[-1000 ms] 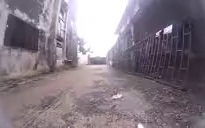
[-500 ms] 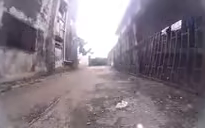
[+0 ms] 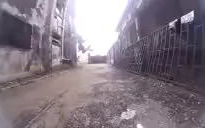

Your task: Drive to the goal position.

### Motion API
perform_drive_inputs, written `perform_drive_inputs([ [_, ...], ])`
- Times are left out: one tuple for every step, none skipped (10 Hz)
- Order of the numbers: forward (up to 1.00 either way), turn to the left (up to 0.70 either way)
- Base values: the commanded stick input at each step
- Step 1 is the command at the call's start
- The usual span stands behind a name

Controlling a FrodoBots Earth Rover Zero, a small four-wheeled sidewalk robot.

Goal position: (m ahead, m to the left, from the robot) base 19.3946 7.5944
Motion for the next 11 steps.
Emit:
perform_drive_inputs([
  [0.7, 0.0],
  [0.7, 0.0],
  [0.7, 0.0],
  [0.7, 0.0],
  [0.7, 0.0],
  [0.7, 0.0],
  [0.7, 0.0],
  [0.7, 0.0],
  [0.7, 0.0],
  [0.7, 0.0],
  [0.7, 0.0],
])
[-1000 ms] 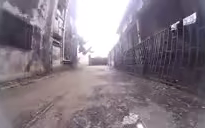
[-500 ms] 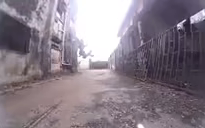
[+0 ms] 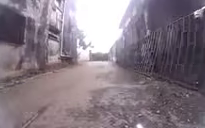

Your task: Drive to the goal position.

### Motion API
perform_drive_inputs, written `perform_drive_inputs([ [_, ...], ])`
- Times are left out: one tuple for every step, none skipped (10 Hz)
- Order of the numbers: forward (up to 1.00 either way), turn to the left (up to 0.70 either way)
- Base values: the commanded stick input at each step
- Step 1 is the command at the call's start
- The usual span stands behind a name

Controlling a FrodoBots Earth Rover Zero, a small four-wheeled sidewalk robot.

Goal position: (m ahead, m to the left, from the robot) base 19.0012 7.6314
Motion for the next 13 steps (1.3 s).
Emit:
perform_drive_inputs([
  [0.7, 0.0],
  [0.7, 0.0],
  [0.7, 0.0],
  [0.7, 0.0],
  [0.7, 0.0],
  [0.7, 0.0],
  [0.7, 0.0],
  [0.7, 0.0],
  [0.7, 0.0],
  [0.7, 0.0],
  [0.7, 0.0],
  [0.7, 0.0],
  [0.7, 0.0],
])
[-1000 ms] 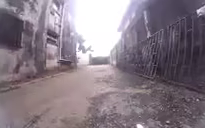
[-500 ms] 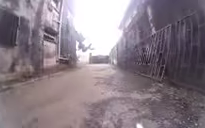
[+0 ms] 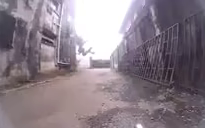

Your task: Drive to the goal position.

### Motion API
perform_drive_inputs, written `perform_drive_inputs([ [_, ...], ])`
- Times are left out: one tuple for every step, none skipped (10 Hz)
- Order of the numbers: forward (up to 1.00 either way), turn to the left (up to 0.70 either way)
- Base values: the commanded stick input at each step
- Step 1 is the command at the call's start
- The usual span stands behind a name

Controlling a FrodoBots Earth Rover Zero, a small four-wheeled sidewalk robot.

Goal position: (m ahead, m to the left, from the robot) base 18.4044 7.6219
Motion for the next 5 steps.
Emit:
perform_drive_inputs([
  [0.7, 0.0],
  [0.7, 0.0],
  [0.7, 0.0],
  [0.7, 0.0],
  [0.7, 0.0],
])
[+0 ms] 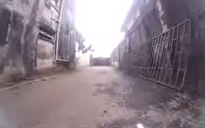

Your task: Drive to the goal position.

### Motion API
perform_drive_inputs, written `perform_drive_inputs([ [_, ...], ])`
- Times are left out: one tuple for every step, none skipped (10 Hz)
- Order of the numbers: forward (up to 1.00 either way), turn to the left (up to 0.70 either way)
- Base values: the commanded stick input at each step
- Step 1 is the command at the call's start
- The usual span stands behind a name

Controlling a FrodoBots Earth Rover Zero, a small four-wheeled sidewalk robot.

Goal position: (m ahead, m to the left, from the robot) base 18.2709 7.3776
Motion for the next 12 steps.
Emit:
perform_drive_inputs([
  [0.7, 0.0],
  [0.7, 0.0],
  [0.7, 0.0],
  [0.7, 0.0],
  [0.7, 0.0],
  [0.7, 0.0],
  [0.7, 0.0],
  [0.7, 0.0],
  [0.7, 0.0],
  [0.7, 0.0],
  [0.7, 0.0],
  [0.7, 0.0],
])
